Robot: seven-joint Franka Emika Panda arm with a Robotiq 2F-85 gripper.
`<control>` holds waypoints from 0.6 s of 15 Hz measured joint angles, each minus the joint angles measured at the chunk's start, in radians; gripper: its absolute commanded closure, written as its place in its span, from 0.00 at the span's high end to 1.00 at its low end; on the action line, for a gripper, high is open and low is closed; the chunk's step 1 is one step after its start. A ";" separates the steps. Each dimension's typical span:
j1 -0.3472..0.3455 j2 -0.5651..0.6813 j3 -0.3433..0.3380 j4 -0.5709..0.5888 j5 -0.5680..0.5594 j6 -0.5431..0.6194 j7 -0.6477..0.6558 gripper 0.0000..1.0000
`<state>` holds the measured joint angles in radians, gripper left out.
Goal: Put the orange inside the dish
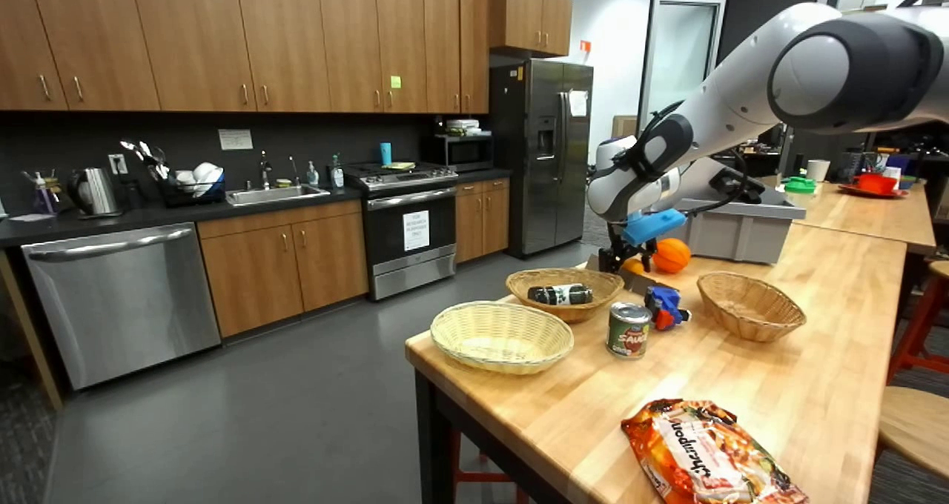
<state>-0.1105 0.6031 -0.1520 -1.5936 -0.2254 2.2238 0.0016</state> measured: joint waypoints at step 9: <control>0.010 0.022 0.011 0.048 -0.001 -0.001 0.001 0.32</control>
<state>-0.1004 0.6252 -0.1411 -1.5453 -0.2268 2.2231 0.0029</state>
